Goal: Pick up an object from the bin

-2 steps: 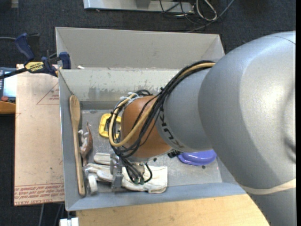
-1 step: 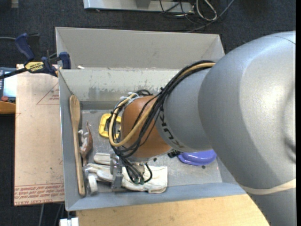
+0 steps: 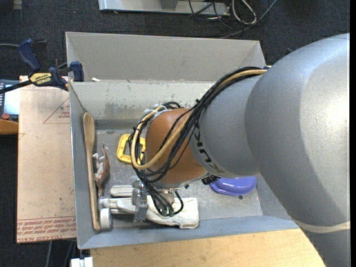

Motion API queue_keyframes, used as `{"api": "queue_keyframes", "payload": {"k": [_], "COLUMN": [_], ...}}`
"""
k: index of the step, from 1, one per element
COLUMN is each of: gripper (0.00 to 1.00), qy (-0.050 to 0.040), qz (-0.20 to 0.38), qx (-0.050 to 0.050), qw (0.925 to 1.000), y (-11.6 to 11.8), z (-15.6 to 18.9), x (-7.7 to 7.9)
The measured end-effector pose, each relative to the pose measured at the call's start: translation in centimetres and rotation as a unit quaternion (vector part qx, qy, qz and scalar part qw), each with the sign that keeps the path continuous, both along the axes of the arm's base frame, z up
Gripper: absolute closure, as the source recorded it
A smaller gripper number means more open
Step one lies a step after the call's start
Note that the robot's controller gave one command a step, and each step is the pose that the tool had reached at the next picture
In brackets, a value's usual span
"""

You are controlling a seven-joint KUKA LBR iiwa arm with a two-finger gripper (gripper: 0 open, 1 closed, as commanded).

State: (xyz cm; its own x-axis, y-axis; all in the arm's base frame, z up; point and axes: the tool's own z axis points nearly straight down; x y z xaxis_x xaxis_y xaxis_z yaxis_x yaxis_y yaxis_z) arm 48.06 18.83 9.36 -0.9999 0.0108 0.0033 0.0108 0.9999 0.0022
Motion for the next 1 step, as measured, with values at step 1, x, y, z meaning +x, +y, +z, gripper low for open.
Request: {"api": "queue_keyframes", "payload": {"k": [1], "gripper": [1.00], "qy": [-0.0032], "qz": [-0.001], "qx": [0.001], "qw": [1.0000], "y": [0.05], "z": [2.35], "x": [0.16]}}
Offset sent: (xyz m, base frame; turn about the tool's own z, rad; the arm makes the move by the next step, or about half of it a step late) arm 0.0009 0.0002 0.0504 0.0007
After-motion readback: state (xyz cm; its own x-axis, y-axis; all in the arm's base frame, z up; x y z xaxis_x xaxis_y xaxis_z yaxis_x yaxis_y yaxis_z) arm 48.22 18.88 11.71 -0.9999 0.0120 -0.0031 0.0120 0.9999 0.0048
